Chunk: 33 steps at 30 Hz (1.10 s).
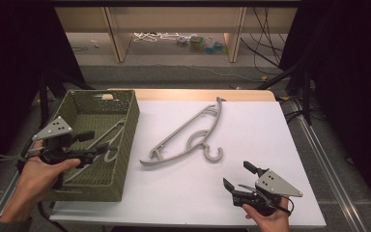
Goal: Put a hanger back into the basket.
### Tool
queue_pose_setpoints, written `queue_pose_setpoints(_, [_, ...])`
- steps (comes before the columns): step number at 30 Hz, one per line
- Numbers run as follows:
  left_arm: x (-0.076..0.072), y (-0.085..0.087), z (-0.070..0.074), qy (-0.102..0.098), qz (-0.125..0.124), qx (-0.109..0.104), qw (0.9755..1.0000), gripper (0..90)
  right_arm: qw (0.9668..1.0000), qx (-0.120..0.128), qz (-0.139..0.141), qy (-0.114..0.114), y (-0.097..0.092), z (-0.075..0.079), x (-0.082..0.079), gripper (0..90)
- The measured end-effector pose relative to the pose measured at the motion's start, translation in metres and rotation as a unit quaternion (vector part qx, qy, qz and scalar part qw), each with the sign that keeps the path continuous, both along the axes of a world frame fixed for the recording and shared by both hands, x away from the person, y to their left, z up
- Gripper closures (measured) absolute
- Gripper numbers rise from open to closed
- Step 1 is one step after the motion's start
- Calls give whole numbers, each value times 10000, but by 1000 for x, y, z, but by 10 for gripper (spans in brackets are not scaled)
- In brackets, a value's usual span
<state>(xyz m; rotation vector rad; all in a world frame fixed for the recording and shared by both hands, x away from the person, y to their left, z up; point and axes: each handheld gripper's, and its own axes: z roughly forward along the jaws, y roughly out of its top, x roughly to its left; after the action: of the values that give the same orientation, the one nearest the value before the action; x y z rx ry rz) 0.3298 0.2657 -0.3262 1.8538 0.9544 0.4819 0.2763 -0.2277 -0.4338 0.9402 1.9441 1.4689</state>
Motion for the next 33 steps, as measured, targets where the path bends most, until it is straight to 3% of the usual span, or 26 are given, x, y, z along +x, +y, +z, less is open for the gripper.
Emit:
queue_pose_setpoints(1, [-1,-4,0,-79,3,-50,10000,309,10000,-40,-16,-75,-1,0,1,162])
queue_pose_setpoints(7, [-11,-25,-2,-348,-82,-417,9985,292,10000,39,0,-49,0,0,0,162])
queue_pose_setpoints(9, [-14,-32,-4,-459,-117,-530,9975,289,10000,-40,-20,-26,-1,1,-1,162])
queue_pose_setpoints(13, [-19,-47,-11,-553,-155,-737,9956,278,10000,11,-3,-28,0,1,-1,162])
queue_pose_setpoints(16, [-21,-62,-19,-631,-329,-701,9950,257,10000,-46,-28,-12,-1,1,-1,162])
queue_pose_setpoints(19, [-22,-74,-28,-617,-394,-625,9954,255,9999,-94,-28,-22,-2,2,-1,162])
queue_pose_setpoints(22, [-23,-84,-37,-520,-418,-700,9953,257,10000,-44,5,-48,-2,2,-1,162])
queue_pose_setpoints(24, [-24,-89,-41,-599,-379,-611,9956,262,10000,-25,33,-7,-2,2,-2,162])
queue_pose_setpoints(28, [-24,-93,-53,-605,-374,-873,9936,262,9999,-76,60,25,-1,3,-4,162])
queue_pose_setpoints(29, [-23,-93,-57,-636,-372,-932,9929,262,9999,67,90,-55,1,1,-2,162])
queue_pose_setpoints(32, [-18,-90,-68,-470,-236,-1266,9906,271,10000,-23,26,-56,-1,2,-1,162])
queue_pose_setpoints(33, [-16,-89,-70,-514,-198,-1273,9903,271,10000,-64,33,-28,-2,2,-2,161])
